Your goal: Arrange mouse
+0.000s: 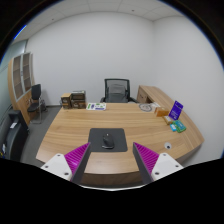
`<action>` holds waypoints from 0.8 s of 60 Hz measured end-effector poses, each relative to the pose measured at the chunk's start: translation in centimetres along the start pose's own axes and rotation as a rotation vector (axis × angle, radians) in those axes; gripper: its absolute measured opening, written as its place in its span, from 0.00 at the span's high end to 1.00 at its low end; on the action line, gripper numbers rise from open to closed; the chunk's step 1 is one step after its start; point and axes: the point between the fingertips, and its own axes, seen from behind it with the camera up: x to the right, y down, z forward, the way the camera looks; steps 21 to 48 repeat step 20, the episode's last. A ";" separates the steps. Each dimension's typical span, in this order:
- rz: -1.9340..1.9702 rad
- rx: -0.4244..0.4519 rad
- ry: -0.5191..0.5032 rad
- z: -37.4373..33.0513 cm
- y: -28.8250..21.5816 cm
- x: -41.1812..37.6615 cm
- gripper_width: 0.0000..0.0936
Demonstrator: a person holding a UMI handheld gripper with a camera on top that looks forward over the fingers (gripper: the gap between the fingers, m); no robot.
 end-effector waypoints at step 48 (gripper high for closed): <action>0.011 -0.009 0.053 -3.4 2.4 0.4 0.09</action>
